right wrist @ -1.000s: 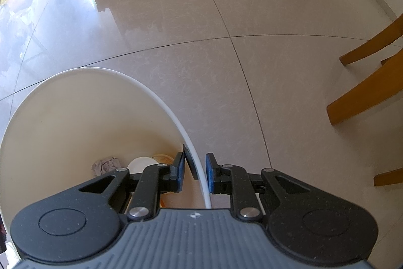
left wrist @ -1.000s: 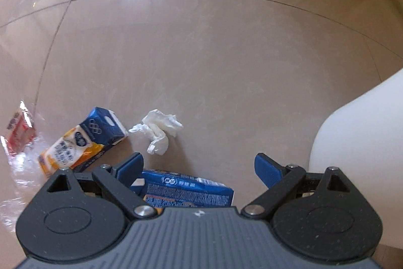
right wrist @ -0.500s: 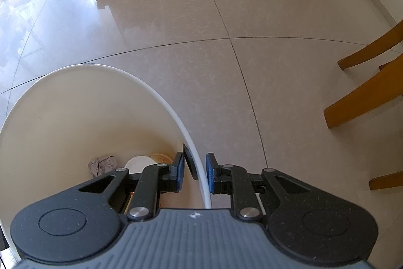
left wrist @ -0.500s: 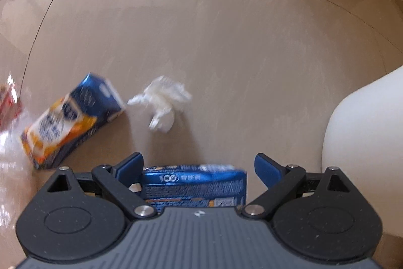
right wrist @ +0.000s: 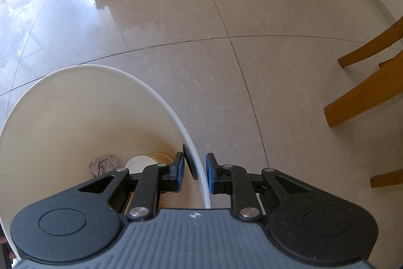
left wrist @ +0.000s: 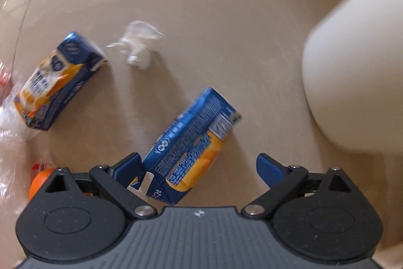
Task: Collect trash
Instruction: 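Close the left tool on the blue juice carton and lift it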
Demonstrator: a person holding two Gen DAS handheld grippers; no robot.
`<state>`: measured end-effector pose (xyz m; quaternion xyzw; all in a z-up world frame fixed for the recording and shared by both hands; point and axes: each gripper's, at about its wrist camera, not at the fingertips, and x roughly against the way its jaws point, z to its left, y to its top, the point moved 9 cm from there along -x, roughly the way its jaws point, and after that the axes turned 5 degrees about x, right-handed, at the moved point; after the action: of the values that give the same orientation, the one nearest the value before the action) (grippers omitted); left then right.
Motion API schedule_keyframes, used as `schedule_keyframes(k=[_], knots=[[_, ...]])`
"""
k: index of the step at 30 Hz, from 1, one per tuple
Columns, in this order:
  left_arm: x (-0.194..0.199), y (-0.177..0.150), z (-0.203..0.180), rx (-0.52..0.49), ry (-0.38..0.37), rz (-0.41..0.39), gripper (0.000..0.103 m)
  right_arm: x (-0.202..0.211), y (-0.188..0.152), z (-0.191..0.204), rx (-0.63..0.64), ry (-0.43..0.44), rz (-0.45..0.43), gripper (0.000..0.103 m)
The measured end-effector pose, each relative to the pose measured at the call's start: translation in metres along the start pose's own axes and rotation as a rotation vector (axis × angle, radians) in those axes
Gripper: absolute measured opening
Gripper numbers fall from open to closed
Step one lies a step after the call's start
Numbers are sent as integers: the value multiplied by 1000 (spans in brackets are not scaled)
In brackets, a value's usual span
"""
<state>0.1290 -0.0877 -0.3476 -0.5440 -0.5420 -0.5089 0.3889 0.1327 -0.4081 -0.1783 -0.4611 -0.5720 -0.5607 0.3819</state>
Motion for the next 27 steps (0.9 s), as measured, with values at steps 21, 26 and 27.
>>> schedule_keyframes(k=[21,26,27], knots=[[-37,2,-24,-360,156,-57,57,0,0,1,4,-5,-2,21],[-24,5,-21,-311,119,-66,57,1,1,1,1,-4,-2,22],[-22,6,-21,-307,117,-65,57,1,1,1,0,-4,-1,21]])
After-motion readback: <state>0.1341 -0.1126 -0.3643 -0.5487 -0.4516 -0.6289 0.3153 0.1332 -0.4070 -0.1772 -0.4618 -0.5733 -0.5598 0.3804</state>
